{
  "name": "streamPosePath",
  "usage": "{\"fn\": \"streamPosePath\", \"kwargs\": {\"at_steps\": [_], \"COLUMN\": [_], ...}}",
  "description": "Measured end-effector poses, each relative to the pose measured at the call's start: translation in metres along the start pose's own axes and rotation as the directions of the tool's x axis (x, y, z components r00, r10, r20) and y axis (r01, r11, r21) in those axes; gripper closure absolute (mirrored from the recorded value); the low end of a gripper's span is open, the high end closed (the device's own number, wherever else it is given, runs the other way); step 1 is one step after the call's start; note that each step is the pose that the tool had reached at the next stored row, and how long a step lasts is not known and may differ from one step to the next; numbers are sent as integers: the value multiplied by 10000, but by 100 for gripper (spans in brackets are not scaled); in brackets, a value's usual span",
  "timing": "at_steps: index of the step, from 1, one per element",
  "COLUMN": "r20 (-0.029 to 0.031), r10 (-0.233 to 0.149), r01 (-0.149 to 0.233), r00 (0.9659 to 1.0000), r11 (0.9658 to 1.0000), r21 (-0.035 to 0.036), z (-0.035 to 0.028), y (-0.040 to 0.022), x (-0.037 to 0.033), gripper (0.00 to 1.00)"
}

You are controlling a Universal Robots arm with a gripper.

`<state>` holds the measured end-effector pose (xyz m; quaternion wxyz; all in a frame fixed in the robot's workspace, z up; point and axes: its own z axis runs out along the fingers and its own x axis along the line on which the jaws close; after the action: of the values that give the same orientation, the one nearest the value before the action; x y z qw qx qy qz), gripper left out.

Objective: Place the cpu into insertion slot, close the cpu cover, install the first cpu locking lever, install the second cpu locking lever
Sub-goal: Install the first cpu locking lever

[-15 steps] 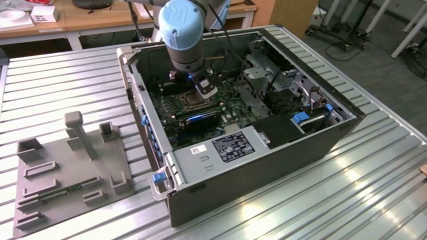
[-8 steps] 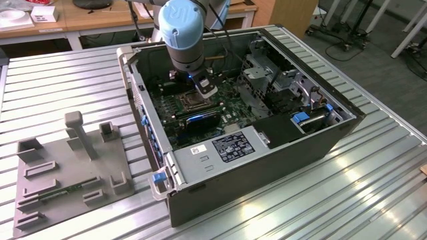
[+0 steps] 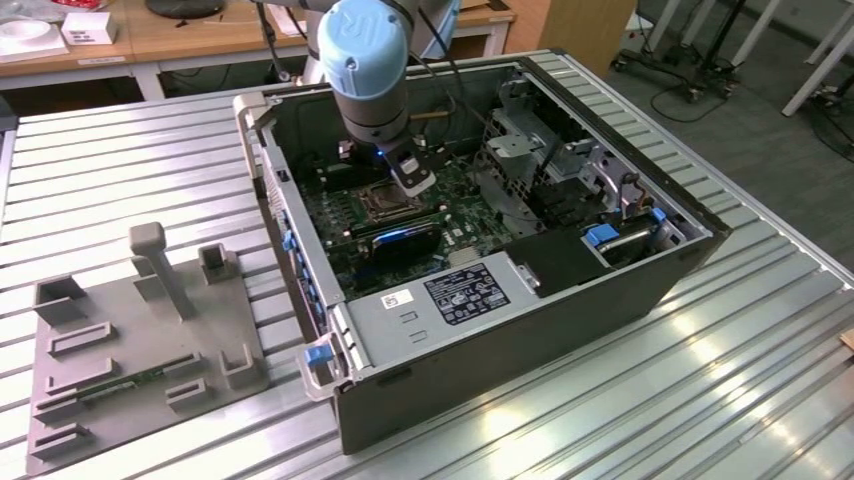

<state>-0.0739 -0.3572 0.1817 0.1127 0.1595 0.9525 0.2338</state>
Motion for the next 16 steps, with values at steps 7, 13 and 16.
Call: {"fn": "streamPosePath", "kwargs": {"at_steps": [7,13,16], "r20": [-42,-211,-267], "r10": [-75,-395,-502], "r01": [75,394,500], "r00": [10000,9990,9984], "r11": [10000,9992,9987], "r21": [-20,-83,-100], "z": [4,5,2], "y": [2,2,-4], "x": [-11,-15,-18], "gripper": [89,89,89]}}
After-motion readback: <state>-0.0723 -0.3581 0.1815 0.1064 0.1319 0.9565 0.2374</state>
